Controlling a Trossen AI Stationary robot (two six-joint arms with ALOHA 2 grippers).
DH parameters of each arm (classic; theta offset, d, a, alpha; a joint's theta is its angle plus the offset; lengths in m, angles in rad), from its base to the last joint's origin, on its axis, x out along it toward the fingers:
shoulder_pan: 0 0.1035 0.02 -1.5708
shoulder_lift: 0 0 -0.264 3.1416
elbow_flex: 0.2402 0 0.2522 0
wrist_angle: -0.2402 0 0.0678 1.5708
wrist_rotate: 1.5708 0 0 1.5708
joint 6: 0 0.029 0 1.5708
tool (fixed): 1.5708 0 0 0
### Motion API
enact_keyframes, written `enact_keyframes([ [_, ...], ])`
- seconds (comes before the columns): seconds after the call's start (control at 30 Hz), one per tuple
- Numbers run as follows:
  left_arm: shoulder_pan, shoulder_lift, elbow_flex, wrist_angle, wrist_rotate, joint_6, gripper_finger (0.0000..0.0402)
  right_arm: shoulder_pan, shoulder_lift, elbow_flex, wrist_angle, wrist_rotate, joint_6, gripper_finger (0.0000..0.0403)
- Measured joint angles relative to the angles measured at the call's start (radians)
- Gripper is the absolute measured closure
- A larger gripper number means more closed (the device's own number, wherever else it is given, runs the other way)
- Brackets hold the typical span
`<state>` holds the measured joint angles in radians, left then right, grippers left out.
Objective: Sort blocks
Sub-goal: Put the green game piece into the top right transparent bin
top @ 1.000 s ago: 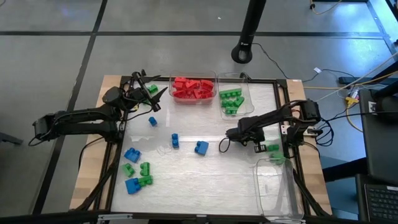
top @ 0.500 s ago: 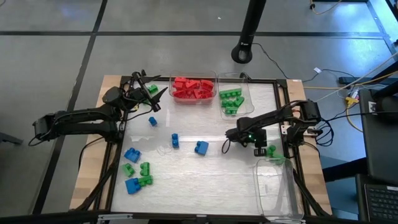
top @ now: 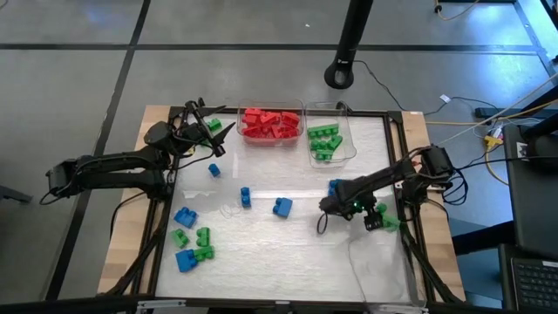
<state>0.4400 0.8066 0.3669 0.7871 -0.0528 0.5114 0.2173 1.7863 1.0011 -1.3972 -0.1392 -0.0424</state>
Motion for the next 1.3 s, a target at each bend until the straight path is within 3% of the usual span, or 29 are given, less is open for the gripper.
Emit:
enact_keyframes([
  [0.53, 0.000, 0.000, 0.000, 0.009, 0.000, 0.001, 0.0149, 0.030, 0.000, -0.081, 0.051, 0.009, 0.047, 0.0130],
  [1.03, 0.000, 0.000, 0.000, 0.009, 0.000, 0.001, 0.0149, 0.032, 0.000, -0.082, 0.096, 0.202, 0.070, 0.0130],
  [1.3, 0.000, 0.000, 0.000, 0.009, 0.000, 0.001, 0.0149, -0.006, 0.001, -0.045, 0.038, 0.097, 0.111, 0.0130],
])
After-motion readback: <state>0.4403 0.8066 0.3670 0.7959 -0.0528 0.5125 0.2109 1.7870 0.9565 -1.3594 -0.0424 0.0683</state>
